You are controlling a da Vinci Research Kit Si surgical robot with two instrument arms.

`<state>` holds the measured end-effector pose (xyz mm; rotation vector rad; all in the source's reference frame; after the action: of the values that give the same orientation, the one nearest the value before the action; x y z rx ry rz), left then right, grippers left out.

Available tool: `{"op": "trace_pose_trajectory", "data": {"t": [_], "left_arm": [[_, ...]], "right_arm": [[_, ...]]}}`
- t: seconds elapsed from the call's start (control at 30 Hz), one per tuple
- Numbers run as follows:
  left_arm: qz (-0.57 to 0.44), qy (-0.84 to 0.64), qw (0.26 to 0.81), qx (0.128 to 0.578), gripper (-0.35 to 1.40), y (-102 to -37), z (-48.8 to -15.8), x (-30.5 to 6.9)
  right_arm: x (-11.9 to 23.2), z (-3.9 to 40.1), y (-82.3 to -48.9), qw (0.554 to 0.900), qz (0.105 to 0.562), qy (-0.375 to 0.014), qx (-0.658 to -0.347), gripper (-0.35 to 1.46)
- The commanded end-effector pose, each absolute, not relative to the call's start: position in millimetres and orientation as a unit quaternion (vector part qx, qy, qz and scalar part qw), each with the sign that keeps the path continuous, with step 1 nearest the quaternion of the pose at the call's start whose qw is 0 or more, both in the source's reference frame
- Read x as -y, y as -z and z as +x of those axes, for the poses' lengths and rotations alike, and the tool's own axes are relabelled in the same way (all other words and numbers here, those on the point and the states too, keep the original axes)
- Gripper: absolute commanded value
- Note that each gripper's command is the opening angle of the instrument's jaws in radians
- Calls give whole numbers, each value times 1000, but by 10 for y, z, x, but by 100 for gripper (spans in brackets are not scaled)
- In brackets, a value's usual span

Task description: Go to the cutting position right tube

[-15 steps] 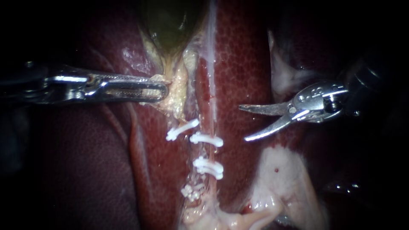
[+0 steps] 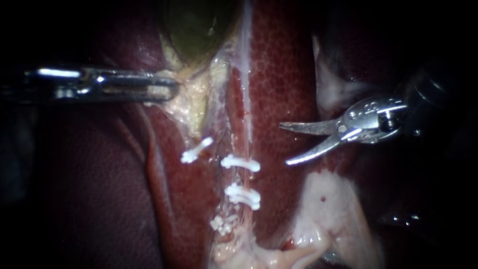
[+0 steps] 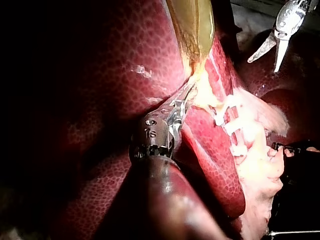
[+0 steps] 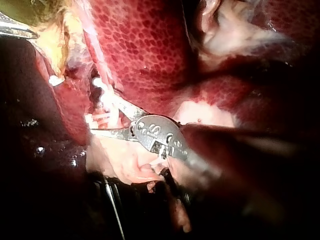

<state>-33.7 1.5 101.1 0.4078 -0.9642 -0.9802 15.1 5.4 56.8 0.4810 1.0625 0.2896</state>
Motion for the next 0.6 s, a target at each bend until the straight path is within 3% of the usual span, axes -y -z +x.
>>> {"op": "trace_pose_trajectory", "data": {"t": [0.03,0.4,0.6], "left_arm": [[184,451,751,446,-35,-1004,-331,-21],[172,451,750,452,-35,-990,-319,-29],[172,451,750,452,-35,-990,-318,-29]], "right_arm": [[-54,151,-568,825,226,-136,-500,143],[-44,156,-581,821,237,-136,-501,143],[-19,160,-615,825,277,-154,-468,143]]}}
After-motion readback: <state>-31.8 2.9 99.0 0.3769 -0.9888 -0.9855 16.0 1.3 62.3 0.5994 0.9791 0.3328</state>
